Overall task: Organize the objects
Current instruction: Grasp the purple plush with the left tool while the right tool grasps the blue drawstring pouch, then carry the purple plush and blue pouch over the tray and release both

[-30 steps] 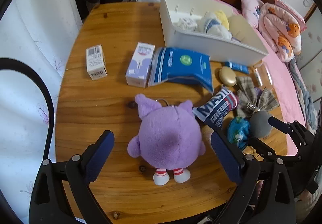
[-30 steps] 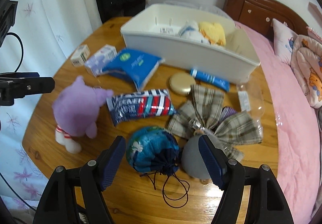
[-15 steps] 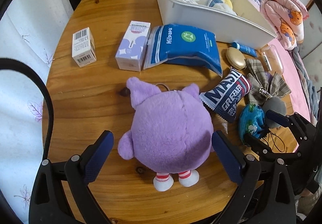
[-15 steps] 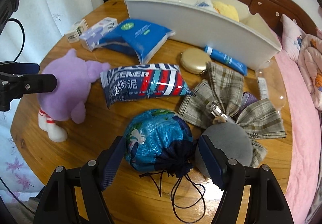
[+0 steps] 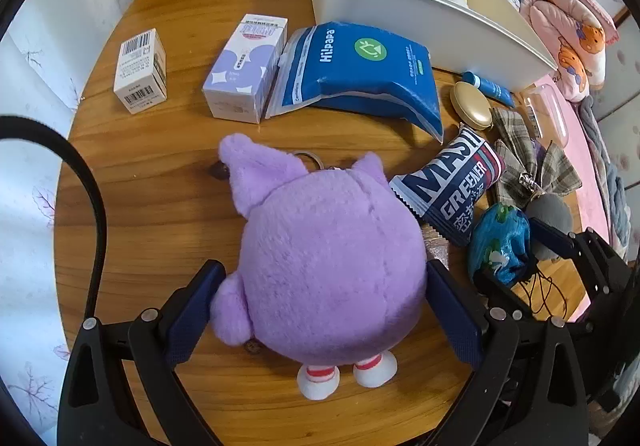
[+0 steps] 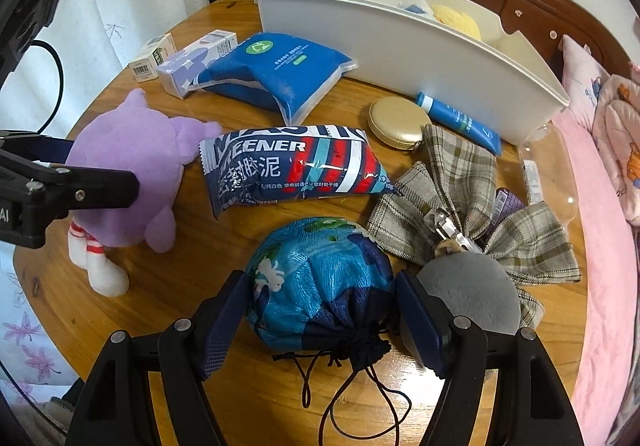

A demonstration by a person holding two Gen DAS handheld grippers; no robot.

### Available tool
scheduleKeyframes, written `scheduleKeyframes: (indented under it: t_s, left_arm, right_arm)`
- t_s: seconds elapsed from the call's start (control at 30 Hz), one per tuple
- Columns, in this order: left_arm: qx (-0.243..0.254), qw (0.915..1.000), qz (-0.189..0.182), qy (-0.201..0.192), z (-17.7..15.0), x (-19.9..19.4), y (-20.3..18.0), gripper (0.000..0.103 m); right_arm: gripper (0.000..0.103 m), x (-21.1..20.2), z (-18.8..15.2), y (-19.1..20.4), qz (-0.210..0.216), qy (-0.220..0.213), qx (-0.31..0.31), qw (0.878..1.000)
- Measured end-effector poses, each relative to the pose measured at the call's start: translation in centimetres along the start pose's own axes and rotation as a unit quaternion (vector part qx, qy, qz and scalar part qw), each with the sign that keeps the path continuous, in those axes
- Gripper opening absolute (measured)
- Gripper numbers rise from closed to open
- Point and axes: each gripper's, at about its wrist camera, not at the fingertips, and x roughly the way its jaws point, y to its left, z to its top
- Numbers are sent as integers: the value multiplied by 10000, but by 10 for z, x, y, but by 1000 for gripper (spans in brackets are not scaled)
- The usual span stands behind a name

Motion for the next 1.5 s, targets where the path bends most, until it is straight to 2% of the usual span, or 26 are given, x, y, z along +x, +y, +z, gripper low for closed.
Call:
scheduleKeyframes:
  t_s: [0.3, 0.37, 0.5, 0.77, 1.0, 1.2, 1.4, 1.5]
  left_arm:
    - [-348, 9983, -407, 213, -4, 13, 11, 97]
    - [-294, 9982, -479, 228, -6, 14, 9, 88]
    - [-186, 9982, -533, 202, -8, 12, 6, 79]
    - [-47, 9990, -425, -125, -3, -3, -7, 72]
    - [304, 9973, -327, -578, 2, -35, -27, 72]
    - [575, 9921, -407, -1040, 13, -73, -47, 72]
    - [928, 9838, -347, -1498, 27, -108, -65, 72]
    - [1100, 9797, -200, -1661, 37, -117, -73, 72]
  right_arm:
    - [75, 0, -3, 9, -122, -78, -191, 9997]
    - [75, 0, -3, 11, -130, -75, -215, 9997]
    - [75, 2, -3, 12, -144, -63, -260, 9995]
    - [61, -3, -3, 19, -232, -156, -399, 9988]
    - [57, -13, -3, 22, -34, -148, -282, 9995]
    - [57, -47, 2, 20, 27, -575, -205, 9981]
    - [57, -89, 11, 5, 108, -1098, 59, 9939]
    - [57, -108, 14, -2, 144, -1331, 156, 9909]
